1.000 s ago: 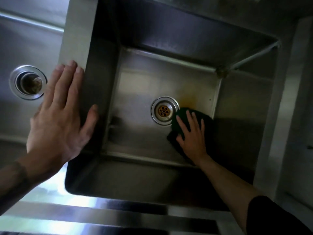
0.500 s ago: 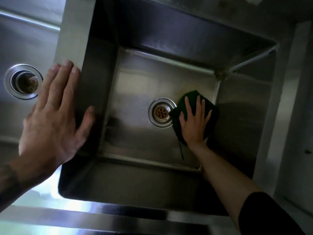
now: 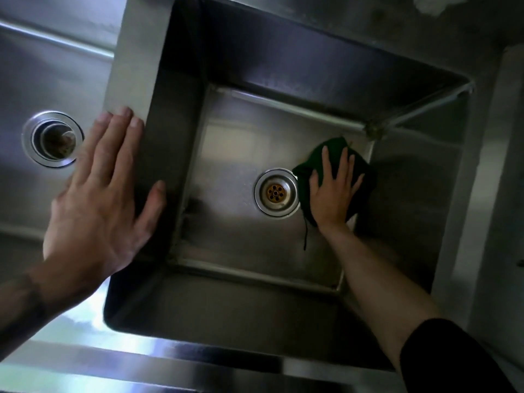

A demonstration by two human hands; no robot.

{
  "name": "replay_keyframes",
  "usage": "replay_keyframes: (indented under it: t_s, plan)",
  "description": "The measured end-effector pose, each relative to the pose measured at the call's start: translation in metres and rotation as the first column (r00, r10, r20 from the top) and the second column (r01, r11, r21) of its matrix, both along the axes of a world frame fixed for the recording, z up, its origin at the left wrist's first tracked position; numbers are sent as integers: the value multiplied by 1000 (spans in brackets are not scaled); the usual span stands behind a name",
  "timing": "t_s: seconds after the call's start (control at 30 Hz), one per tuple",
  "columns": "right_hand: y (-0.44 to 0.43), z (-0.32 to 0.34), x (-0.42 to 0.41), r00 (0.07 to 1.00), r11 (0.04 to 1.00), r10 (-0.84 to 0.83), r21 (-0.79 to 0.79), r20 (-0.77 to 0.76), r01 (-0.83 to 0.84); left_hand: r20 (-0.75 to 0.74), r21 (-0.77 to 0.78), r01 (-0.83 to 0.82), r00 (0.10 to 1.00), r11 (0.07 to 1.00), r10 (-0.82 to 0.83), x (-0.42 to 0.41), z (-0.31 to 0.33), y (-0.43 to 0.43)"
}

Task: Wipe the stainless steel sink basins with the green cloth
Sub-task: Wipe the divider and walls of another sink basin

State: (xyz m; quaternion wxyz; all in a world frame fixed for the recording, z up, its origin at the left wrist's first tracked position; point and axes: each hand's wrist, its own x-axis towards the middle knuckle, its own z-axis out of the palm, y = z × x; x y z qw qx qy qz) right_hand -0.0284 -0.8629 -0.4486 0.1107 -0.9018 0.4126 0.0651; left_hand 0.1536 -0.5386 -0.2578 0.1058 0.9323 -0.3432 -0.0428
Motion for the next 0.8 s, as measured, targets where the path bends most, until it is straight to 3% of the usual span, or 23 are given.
replay_keyframes:
  t_s: [0.2,0.3,0.4,0.47,0.63,0.8]
  plan:
    - [54,8,-59,997,998,63,34,-52,-61,0,8,10,1000,1000,-10,3,-4,1]
    - [5,3,-17,996,997,83,4,-41,-83,12,-13,14,1000,1000,-14,4,-7,2]
    - [-21,0,21,999,999,-39,-32,0,39,19,-26,19,1000,999,-18,4,-7,2]
    - [-5,0,17,996,996,-81,-43,36,82,16,-28,16,1000,999,-16,3,-6,2]
    - [37,8,-37,1000,1000,7,-21,-30,-8,2,-46,16,1000,999,-16,4,-4,0]
    - [-21,0,19,999,999,-32,-28,30,33,1,-7,23,1000,1000,-23,4,-3,1]
